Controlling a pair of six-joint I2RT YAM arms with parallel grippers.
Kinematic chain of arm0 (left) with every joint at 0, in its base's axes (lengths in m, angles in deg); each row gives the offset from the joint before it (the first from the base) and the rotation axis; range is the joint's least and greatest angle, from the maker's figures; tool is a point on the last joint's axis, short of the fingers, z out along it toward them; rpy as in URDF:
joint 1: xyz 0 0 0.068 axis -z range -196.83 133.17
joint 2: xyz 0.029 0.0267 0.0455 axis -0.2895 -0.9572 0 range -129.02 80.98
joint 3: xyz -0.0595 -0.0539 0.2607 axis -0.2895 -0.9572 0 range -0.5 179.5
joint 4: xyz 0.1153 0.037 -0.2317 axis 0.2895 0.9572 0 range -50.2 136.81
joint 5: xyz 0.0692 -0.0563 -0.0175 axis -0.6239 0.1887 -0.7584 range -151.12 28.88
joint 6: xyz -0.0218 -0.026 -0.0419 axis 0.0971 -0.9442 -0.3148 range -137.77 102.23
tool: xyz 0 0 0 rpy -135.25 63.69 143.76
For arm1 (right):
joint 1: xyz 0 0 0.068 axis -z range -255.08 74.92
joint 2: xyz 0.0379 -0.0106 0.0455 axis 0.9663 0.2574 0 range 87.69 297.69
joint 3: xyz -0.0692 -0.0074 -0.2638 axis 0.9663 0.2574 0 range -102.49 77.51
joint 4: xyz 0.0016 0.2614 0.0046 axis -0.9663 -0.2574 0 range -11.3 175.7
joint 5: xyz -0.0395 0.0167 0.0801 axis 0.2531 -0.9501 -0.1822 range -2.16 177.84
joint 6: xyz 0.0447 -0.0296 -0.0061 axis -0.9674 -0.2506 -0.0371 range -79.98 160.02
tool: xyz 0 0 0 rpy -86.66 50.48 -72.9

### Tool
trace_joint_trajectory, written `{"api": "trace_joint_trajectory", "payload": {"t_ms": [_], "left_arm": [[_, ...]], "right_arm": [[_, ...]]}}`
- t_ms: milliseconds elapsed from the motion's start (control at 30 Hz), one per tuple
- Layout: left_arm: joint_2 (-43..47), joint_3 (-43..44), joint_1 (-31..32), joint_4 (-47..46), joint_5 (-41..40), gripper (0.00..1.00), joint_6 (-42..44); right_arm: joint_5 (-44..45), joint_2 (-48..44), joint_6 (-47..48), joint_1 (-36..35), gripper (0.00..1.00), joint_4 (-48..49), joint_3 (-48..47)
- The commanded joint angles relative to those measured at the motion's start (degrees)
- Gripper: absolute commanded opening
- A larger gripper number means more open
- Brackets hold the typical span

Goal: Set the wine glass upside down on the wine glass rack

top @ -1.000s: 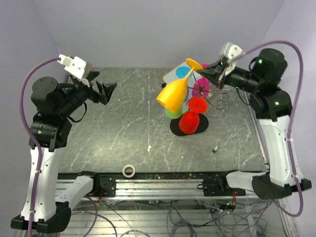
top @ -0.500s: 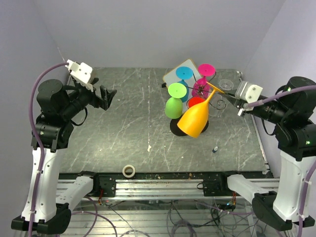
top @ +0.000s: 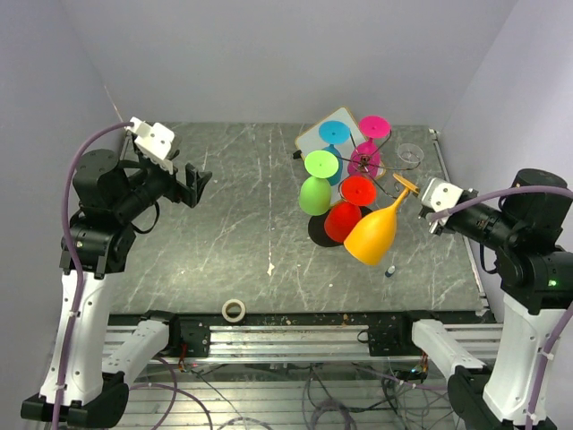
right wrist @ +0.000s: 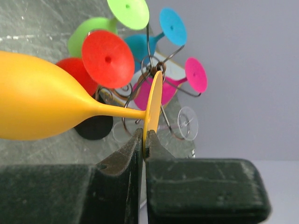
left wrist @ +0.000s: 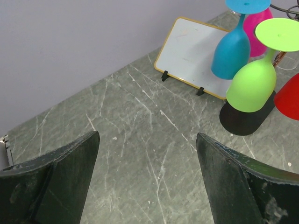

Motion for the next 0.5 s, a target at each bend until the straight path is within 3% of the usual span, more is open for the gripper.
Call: {"api": "trace_joint_trajectory", "payload": {"t_ms": [0, 467], "left_arm": [[0.6, -0.9, -0.3, -0.2, 1.6, 0.94, 0.9], [1.0, -2.0, -0.3, -1.3, 3.0, 0.94, 1.0]], "right_arm": [[3.2, -1.8, 4.2, 1.8, 0.00, -2.2, 2.7], [12.1, -3.9, 9.4, 5.5, 0.00, -0.1, 9.9]]}}
